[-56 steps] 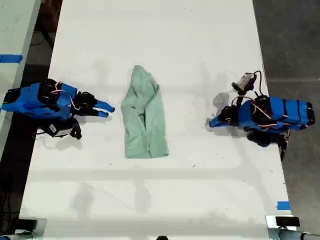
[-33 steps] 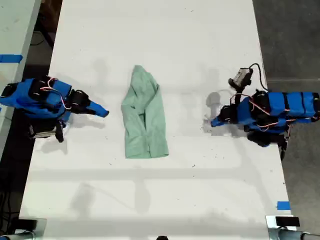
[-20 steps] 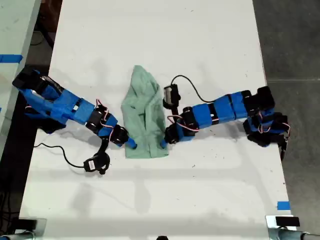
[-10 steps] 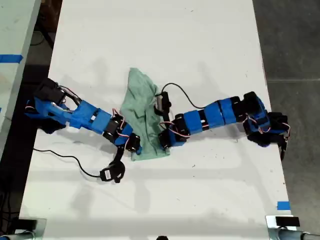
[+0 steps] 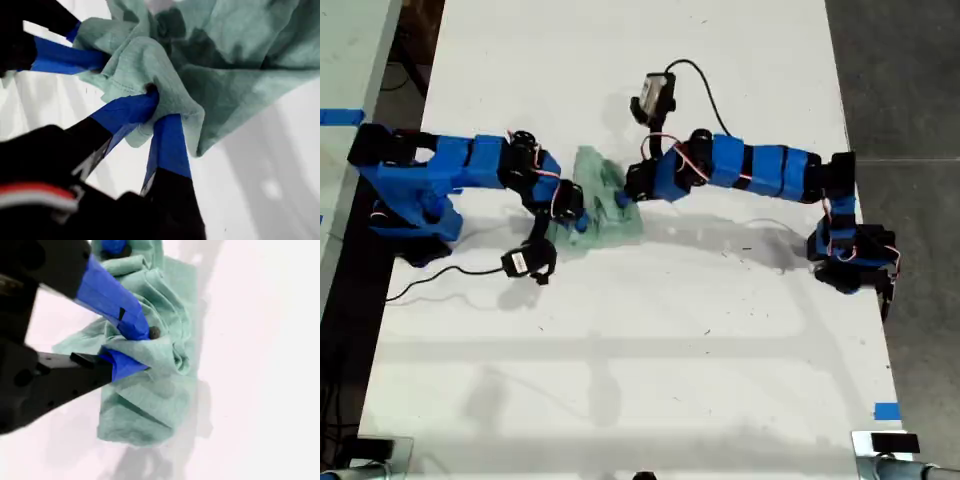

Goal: Fold t shirt

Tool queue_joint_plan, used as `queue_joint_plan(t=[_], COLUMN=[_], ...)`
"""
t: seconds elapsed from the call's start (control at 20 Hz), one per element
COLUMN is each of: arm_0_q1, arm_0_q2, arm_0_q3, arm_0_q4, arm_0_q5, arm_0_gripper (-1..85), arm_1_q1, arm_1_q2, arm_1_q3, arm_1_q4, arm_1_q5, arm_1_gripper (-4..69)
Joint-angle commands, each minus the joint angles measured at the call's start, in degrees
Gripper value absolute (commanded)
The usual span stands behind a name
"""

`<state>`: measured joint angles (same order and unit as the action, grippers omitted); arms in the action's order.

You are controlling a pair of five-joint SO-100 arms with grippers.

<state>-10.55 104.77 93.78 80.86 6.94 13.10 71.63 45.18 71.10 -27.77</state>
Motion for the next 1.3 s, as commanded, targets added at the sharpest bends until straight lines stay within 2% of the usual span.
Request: queue_joint_plan(t=[0.0, 0.1, 0.15, 0.2, 0.3, 0.45, 0.5, 0.55, 0.6, 0.65, 0.7, 0.8, 0.9, 1.0, 1.1, 1.15, 1.25], arm_0_q1=[-18.4, -26.9, -30.1, -33.1, -38.1, -41.7, -42.1, -42.2, -41.7, -39.0, -32.4, -11.9, -0.3, 8.1, 14.3, 14.9, 13.8], arm_0_q2=[10.7, 9.9, 8.1, 6.1, 0.8, -6.2, -5.3, -0.5, 6.4, 15.6, 25.8, 44.6, 66.4, 86.0, 102.2, 100.1, 101.2], arm_0_q3=[9.0, 9.8, 8.4, 6.6, 1.2, -8.0, -9.6, -9.5, -9.4, -9.9, -10.1, -3.5, 17.7, 42.8, 67.9, 72.8, 81.6], arm_0_q4=[-1.9, -3.1, -3.1, -2.6, 1.0, 8.6, 10.0, 10.2, 10.4, 10.4, 9.9, 6.0, -2.8, -13.0, -28.9, -30.4, -31.6], arm_0_q5=[8.5, 15.5, 19.3, 22.9, 27.9, 31.8, 32.0, 31.5, 30.5, 31.1, 30.1, 19.0, 8.0, -0.4, -0.9, -0.8, -0.7], arm_0_gripper=[2.1, 16.7, 26.9, 31.9, 29.5, 29.4, 29.4, 16.5, 1.6, -0.1, -0.1, -0.1, -0.1, -0.1, -0.1, -0.1, -0.1], arm_1_q1=[6.0, 9.9, 11.9, 13.9, 17.8, 25.9, 28.8, 31.2, 32.3, 31.2, 28.1, 17.8, 9.9, -0.4, -7.8, -10.3, -14.9], arm_1_q2=[-0.3, -2.5, -2.6, -2.3, -0.5, 1.8, 2.3, 3.2, 5.3, 12.0, 22.2, 42.6, 65.7, 85.1, 101.4, 108.7, 124.9], arm_1_q3=[-3.7, -4.1, -4.1, -4.2, -4.4, -4.5, -4.6, -4.6, -3.7, 2.3, 11.9, 27.3, 46.9, 63.5, 82.2, 91.8, 110.4], arm_1_q4=[-7.1, -8.8, -7.8, -5.9, -1.0, 11.1, 16.3, 22.0, 27.7, 28.9, 28.1, 28.3, 28.3, 26.5, 22.9, 20.0, 12.0], arm_1_q5=[-3.7, -6.4, -7.2, -8.3, -10.0, -7.8, -6.6, -6.3, -5.4, -7.1, -6.8, -2.3, 5.3, 14.0, 21.1, 23.0, 21.9], arm_1_gripper=[0.5, 12.5, 21.5, 26.6, 31.9, 34.3, 34.1, 20.4, -0.4, -0.4, -0.4, -0.4, -0.4, -0.4, -0.4, -0.4, -0.2])
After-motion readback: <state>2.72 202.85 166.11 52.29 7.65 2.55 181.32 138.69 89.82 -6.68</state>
